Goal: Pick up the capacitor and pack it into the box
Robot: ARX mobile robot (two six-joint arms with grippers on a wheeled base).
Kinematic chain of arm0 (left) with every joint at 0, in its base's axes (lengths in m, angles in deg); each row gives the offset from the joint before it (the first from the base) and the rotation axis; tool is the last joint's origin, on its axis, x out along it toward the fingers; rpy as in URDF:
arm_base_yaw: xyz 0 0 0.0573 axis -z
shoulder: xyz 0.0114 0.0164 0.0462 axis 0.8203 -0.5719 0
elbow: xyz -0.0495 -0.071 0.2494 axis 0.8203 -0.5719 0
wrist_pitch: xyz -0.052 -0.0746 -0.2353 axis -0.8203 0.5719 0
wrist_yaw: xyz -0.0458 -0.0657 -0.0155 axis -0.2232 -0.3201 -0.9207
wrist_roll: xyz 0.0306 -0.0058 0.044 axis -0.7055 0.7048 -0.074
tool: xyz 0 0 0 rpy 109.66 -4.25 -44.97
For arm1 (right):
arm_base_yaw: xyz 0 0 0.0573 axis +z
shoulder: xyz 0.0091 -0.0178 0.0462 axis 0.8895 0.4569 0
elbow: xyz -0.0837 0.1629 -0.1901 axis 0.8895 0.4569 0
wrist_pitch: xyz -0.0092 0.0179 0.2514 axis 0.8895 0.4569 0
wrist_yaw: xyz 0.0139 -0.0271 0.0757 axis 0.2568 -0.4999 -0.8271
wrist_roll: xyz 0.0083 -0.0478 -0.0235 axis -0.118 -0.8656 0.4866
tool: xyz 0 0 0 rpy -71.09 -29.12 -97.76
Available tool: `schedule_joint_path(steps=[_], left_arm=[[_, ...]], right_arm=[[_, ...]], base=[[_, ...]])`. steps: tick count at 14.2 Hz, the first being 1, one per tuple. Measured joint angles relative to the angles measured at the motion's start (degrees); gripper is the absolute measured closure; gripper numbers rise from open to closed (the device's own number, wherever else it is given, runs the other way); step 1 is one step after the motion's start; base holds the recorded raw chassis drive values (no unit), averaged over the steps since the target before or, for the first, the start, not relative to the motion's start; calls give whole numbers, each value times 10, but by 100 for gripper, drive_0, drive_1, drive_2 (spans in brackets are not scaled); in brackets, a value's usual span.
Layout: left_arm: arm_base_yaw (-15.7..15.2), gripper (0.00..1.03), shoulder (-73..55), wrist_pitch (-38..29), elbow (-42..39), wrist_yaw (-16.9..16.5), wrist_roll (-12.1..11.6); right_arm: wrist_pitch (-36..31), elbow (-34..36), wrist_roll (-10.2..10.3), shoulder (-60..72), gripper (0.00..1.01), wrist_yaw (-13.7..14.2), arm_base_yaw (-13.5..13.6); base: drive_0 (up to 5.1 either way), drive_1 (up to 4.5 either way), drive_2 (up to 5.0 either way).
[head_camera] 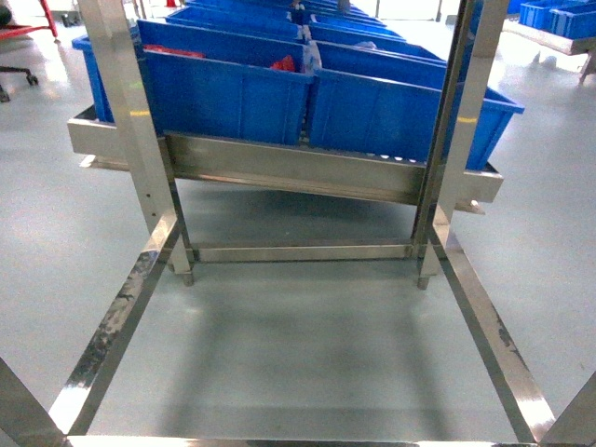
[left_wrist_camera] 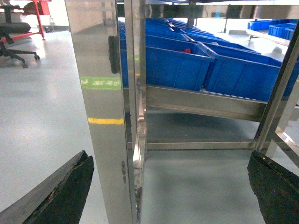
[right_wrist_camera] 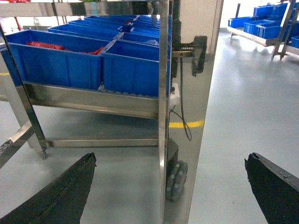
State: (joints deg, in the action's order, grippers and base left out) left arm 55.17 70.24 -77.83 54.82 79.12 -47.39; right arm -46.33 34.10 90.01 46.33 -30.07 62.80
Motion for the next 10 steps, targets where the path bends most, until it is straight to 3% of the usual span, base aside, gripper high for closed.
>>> schedule_joint_path(steps=[10], left_arm=[[0, 5, 0, 0, 0, 0, 0]], right_arm=[[0, 0, 0, 0, 3, 0, 0]], base=[[0, 0, 0]])
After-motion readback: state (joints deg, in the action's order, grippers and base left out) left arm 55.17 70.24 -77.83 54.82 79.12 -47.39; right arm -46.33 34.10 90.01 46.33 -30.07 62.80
